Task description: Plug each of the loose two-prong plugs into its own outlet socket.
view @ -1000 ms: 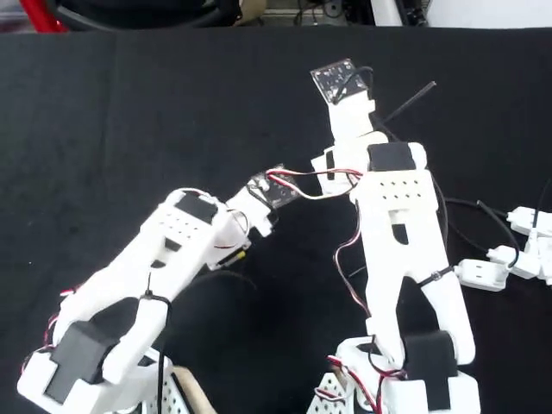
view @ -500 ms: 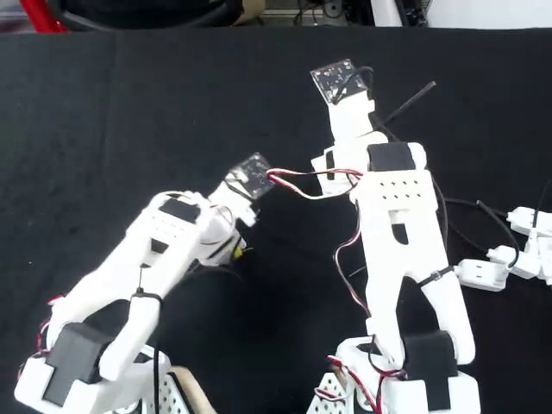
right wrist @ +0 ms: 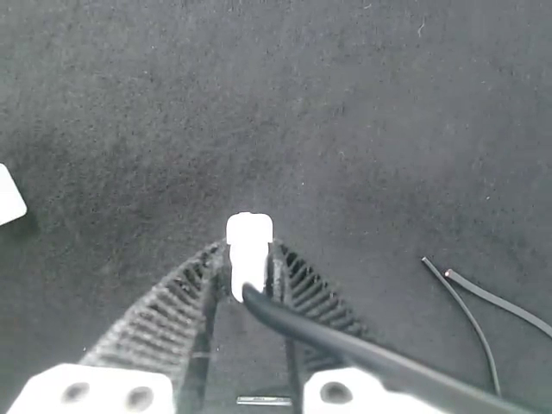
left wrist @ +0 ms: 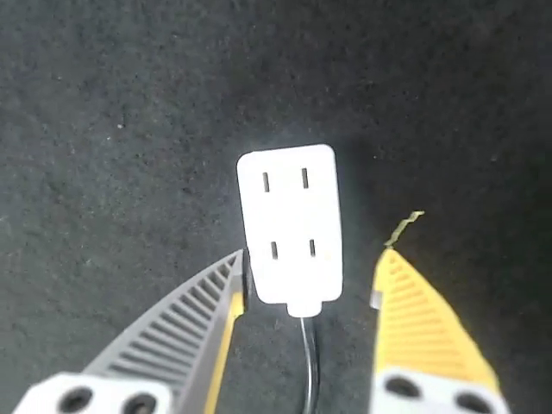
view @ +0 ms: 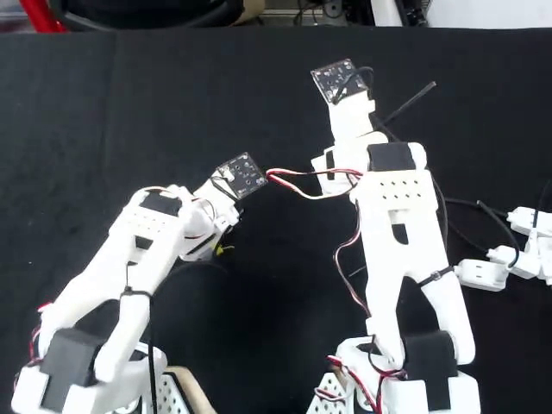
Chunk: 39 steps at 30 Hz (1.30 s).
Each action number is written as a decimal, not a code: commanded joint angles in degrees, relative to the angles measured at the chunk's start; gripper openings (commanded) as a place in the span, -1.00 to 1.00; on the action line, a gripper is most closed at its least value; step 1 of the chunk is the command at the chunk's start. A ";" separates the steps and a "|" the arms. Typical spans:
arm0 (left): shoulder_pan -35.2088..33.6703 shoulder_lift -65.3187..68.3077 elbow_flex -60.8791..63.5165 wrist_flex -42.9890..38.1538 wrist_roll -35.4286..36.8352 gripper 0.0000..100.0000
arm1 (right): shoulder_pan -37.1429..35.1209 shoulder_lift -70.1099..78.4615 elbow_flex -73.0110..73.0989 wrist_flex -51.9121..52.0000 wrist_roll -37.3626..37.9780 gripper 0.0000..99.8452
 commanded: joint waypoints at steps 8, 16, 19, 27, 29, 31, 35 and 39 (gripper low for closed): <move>-6.37 -41.05 9.10 11.34 12.40 -0.61 | 0.53 -0.40 -2.95 2.11 2.37 -0.98; -24.66 -79.30 38.99 7.74 12.48 -0.62 | -5.80 -14.02 3.03 6.07 8.44 -0.98; -29.67 -88.97 44.09 12.04 12.66 -0.62 | -12.75 -20.88 8.57 6.24 8.70 -0.98; -38.55 -86.24 47.52 12.40 12.75 -0.62 | -30.86 -19.38 17.71 -4.13 2.11 -0.98; -40.75 -87.38 49.63 12.31 12.66 -0.62 | -32.88 -16.92 17.19 -5.45 1.05 -0.98; -41.36 -87.65 51.12 12.22 12.66 -0.62 | -33.85 -14.46 15.16 -5.10 0.53 -0.98; -41.19 -87.56 51.03 12.22 12.75 -0.62 | -34.55 -7.69 12.09 -6.59 0.62 -0.98; -41.19 -87.47 51.03 12.31 12.75 -0.62 | -34.37 -1.01 7.60 -8.35 -1.85 -0.98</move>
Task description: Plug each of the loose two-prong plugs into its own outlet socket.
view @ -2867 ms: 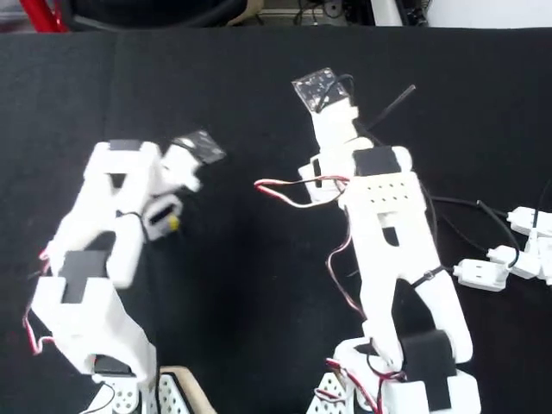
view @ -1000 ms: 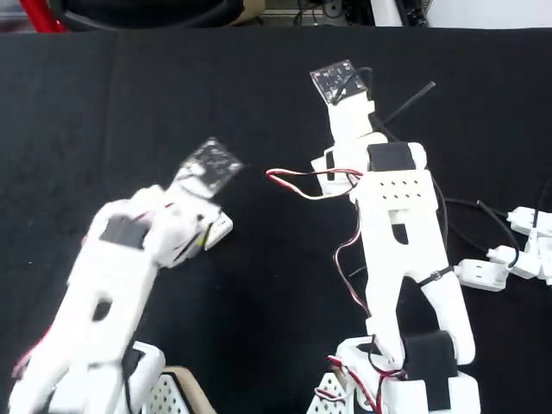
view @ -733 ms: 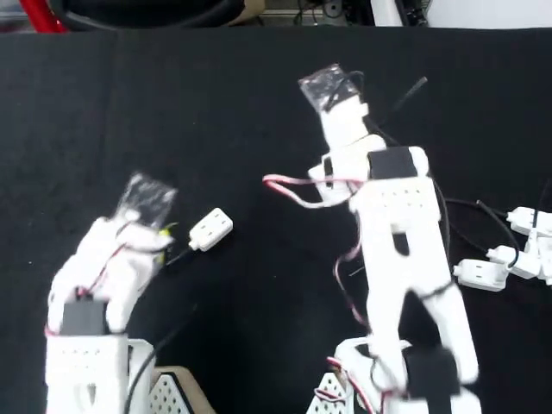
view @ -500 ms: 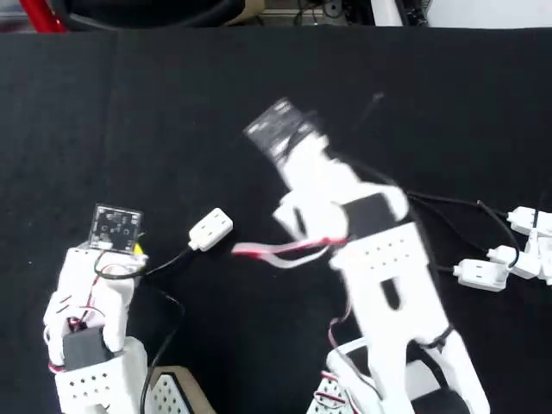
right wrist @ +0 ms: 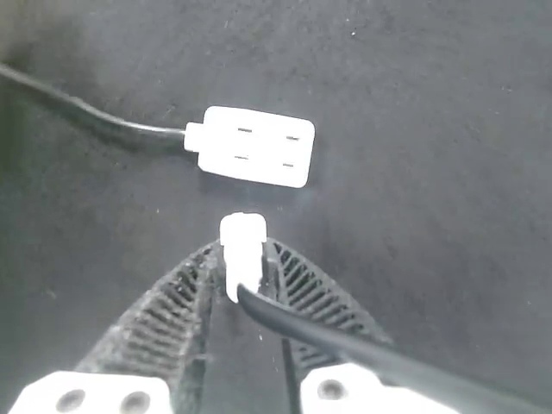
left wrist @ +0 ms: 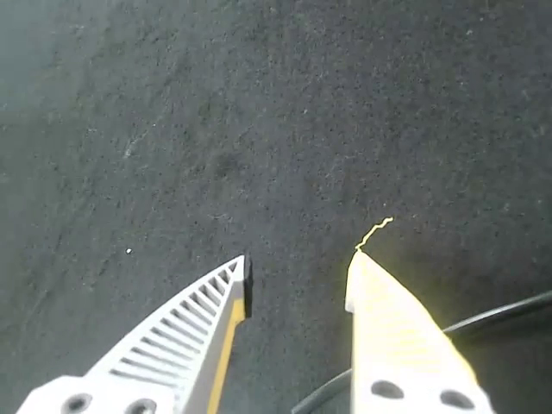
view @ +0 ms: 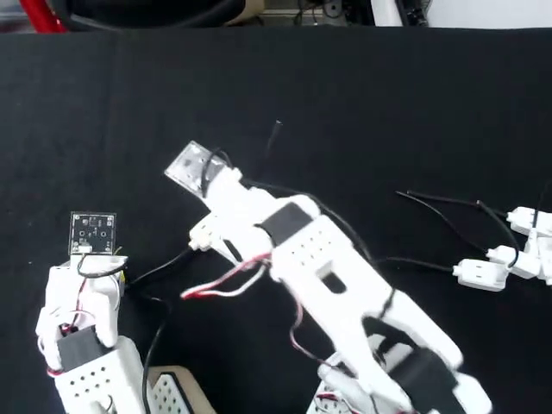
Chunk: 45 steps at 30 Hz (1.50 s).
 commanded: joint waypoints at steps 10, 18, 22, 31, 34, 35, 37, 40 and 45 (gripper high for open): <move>-0.92 -0.44 1.10 0.62 0.70 -0.90 | 0.44 9.10 -5.32 -11.25 -8.18 -0.98; -0.75 -0.44 1.10 0.88 0.70 -0.94 | 1.67 9.98 -6.02 -11.60 -8.53 -0.98; -1.01 -0.44 1.10 0.88 0.70 -0.94 | 2.81 9.98 -6.02 -11.60 -8.53 -0.98; -1.01 -0.44 1.10 0.88 0.62 -0.94 | 4.75 14.37 -7.52 -13.10 -10.11 -0.98; -1.01 -0.44 1.10 0.88 0.62 -0.94 | 4.75 16.31 -8.92 -12.84 -10.20 -0.98; -1.01 -0.44 1.10 0.88 0.62 -0.94 | 4.75 16.57 -9.01 -13.10 -10.20 -0.98; -1.01 -0.44 1.10 0.88 0.62 -0.94 | 4.66 16.66 -8.92 -13.27 -10.02 -0.98; -1.10 -0.44 1.10 0.88 0.62 -0.94 | 4.66 16.92 -8.92 -13.63 -10.02 -0.98; -1.10 -0.44 1.10 0.88 0.62 -0.94 | 4.48 17.19 -8.92 -13.89 -10.37 -0.98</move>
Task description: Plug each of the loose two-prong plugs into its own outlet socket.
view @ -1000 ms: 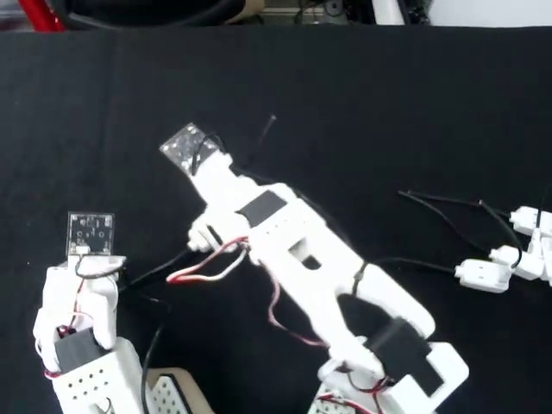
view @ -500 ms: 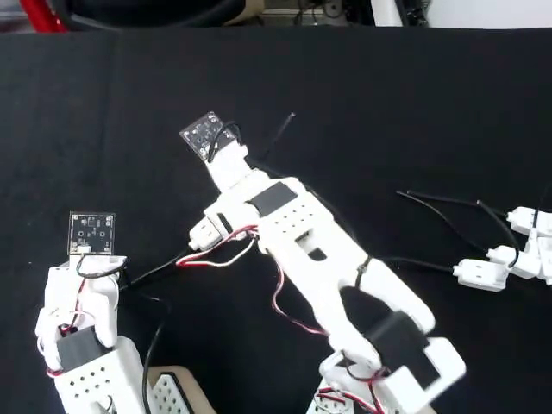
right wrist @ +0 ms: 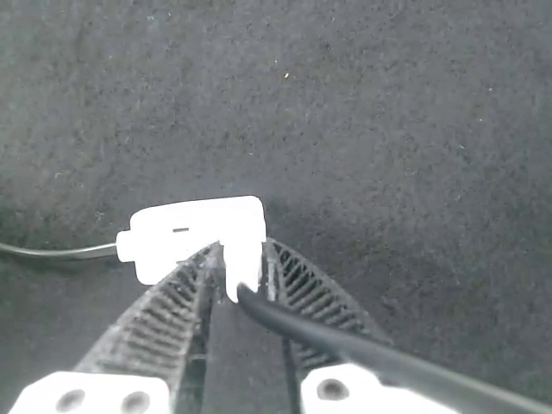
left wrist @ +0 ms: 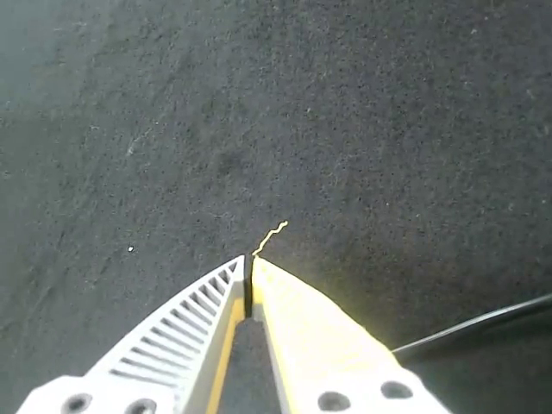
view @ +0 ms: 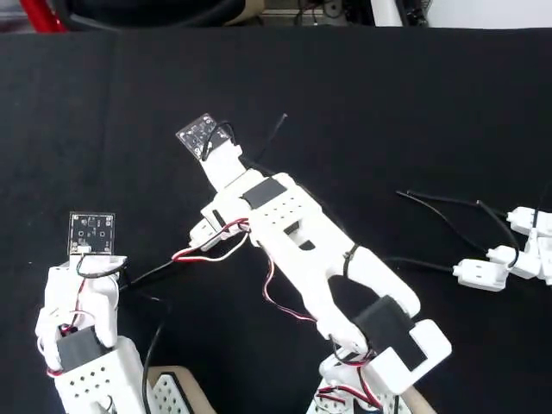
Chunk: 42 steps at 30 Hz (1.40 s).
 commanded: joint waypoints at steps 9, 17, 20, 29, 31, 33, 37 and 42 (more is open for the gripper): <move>-0.66 -0.44 1.10 0.88 0.62 -0.94 | -0.88 2.07 -2.95 -1.05 -0.88 -0.98; -0.66 -0.44 1.10 0.88 0.35 -0.94 | -3.69 10.86 -6.90 -0.53 -0.88 -0.98; -0.66 -0.44 1.10 0.88 0.26 -0.94 | -3.34 10.86 -7.34 1.76 -0.44 -0.98; -0.40 -0.44 1.10 0.62 0.26 -0.94 | -0.09 10.59 -1.71 4.75 4.92 -0.98; -0.40 -0.44 1.10 0.62 0.26 -0.94 | 0.53 8.31 0.22 4.84 5.63 -0.98; -0.40 -0.44 1.10 0.53 0.26 -0.94 | 2.37 5.93 3.38 4.66 7.03 -0.98; -0.40 -0.44 1.10 0.53 0.26 -0.94 | 9.23 0.04 9.01 4.31 10.29 -0.98; -0.40 -0.44 1.10 0.53 0.26 -0.94 | 20.40 -8.57 14.20 3.16 15.82 -0.98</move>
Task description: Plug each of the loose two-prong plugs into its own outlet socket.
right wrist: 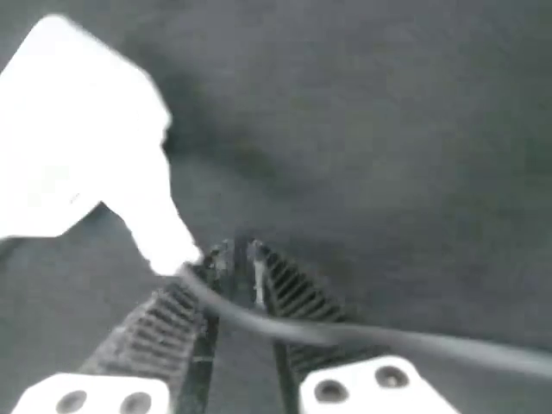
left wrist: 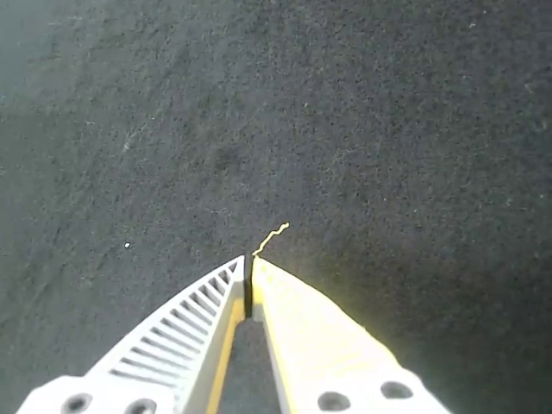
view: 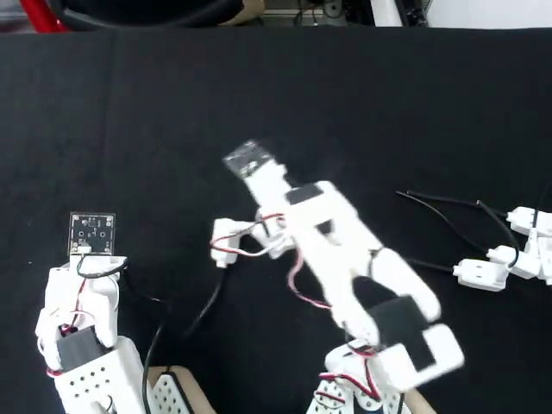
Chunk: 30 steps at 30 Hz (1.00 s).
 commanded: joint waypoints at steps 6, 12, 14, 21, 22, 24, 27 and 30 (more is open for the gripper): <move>-0.31 -0.44 1.10 -0.09 0.26 -0.94 | 16.79 -11.82 5.76 -0.44 12.40 -0.98; -0.31 -0.44 1.10 -0.09 0.26 -0.94 | 8.53 -22.37 6.81 9.49 11.52 -0.97; -0.31 -0.44 1.10 -0.09 0.26 -0.94 | 1.85 -28.09 4.70 13.45 6.68 -0.96; -0.31 -0.44 1.10 -0.09 0.26 -0.94 | -18.73 -31.52 1.80 10.64 -11.52 -0.67; -0.31 -0.44 1.10 -0.09 0.26 -0.94 | -19.43 -30.29 1.98 8.26 -13.98 -0.68; -0.31 -0.44 1.10 0.09 0.26 -0.94 | -19.60 -27.03 1.80 4.13 -19.96 -0.69; -0.31 -0.35 1.10 0.18 0.26 -0.94 | -20.22 -20.09 0.75 0.18 -28.13 -0.65; -0.31 -0.35 1.10 0.18 0.26 -0.94 | -20.92 -11.30 -1.89 0.09 -32.26 -0.63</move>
